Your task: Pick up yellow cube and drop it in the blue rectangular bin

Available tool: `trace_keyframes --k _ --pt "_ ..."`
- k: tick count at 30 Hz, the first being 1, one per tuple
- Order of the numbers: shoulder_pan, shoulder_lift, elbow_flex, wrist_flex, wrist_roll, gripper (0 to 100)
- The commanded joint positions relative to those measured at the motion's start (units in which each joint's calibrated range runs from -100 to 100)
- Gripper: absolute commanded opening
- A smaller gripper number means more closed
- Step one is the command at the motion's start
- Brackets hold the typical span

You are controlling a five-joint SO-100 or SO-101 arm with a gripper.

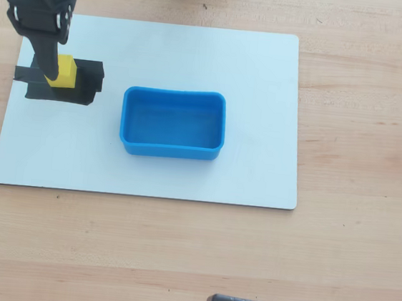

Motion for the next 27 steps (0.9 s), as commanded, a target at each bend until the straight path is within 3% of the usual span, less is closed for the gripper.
trace_keyframes --k 1,13,20,27 --pt "0.35 2.06 -6.13 0.31 -0.34 32" --pt "-0.42 6.52 -4.49 -3.49 -0.20 30" --pt "-1.11 6.61 -4.95 -3.58 -0.44 7" --pt "-4.54 4.57 -12.13 4.60 -4.84 6"
